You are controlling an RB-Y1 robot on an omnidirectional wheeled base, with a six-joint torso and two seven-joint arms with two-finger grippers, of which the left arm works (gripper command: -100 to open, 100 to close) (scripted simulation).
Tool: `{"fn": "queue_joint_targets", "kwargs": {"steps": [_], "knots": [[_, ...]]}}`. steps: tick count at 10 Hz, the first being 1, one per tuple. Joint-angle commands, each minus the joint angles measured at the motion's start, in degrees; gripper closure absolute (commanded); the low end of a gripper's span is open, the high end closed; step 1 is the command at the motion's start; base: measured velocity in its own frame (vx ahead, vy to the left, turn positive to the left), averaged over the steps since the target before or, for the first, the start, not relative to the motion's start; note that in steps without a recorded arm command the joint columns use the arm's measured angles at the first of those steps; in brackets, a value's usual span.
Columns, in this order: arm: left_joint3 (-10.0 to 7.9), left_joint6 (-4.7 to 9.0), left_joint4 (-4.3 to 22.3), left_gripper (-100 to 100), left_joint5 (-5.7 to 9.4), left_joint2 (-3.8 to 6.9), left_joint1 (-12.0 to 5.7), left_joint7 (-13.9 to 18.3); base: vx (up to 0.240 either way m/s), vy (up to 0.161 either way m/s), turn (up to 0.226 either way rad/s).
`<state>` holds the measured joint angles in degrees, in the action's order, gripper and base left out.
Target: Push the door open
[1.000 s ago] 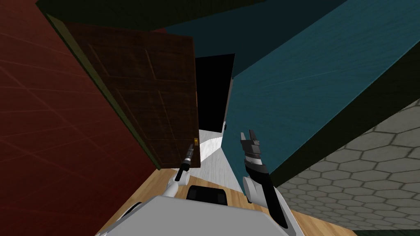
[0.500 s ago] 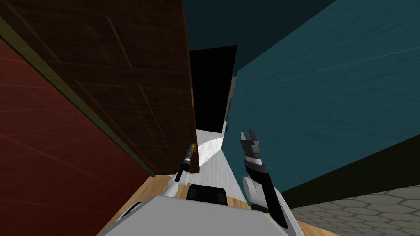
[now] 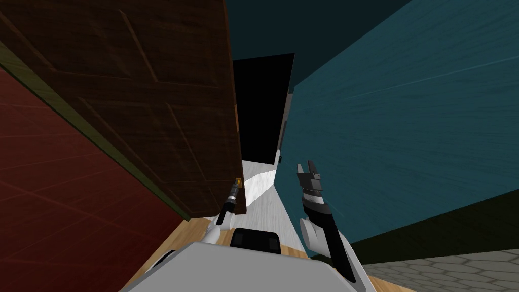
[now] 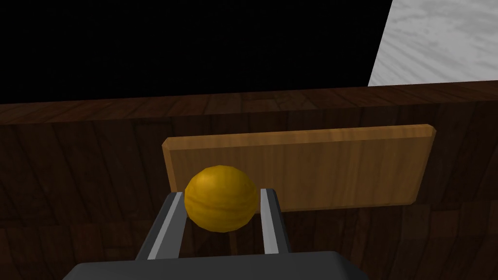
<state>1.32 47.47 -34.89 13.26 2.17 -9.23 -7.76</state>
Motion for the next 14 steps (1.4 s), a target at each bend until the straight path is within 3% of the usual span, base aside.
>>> {"fn": "queue_joint_targets", "kwargs": {"steps": [1, 3, 6, 7, 9, 11, 12, 13, 14], "knots": [[0.01, 0.06, 0.0, 100, 0.0, -0.02, 0.05, 0.0, -0.008, 0.0, 0.0], [0.01, 0.06, 0.0, 100, 0.0, -0.02, 0.05, 0.0, 0.0, 0.0, 0.0], [-1.86, 0.32, -0.6, 100, 1.91, 0.73, 0.4, -1.8, 0.141, 0.015, -0.046], [-1.86, 0.32, -0.6, 100, 1.91, 0.73, 0.4, -1.8, 0.126, -0.02, -0.007], [-3.75, 0.68, -1.2, 100, 3.83, 1.17, 0.71, -3.7, 0.187, 0.021, -0.05], [-3.75, 0.68, -0.3, 100, 3.83, 1.17, 0.71, -3.7, 0.114, 0.014, -0.008], [-3.75, 0.68, -1.1, 100, 3.83, 1.17, 0.71, -3.7, 0.009, 0.011, -0.01], [-5.09, 0.95, -1.7, 100, 5.2, 1.36, 0.93, -4.9, 0.069, 0.022, -0.017], [-5.09, 0.95, -1.7, 100, 5.2, 1.36, 0.93, -4.9, 0.095, 0.029, 0.031]]}}
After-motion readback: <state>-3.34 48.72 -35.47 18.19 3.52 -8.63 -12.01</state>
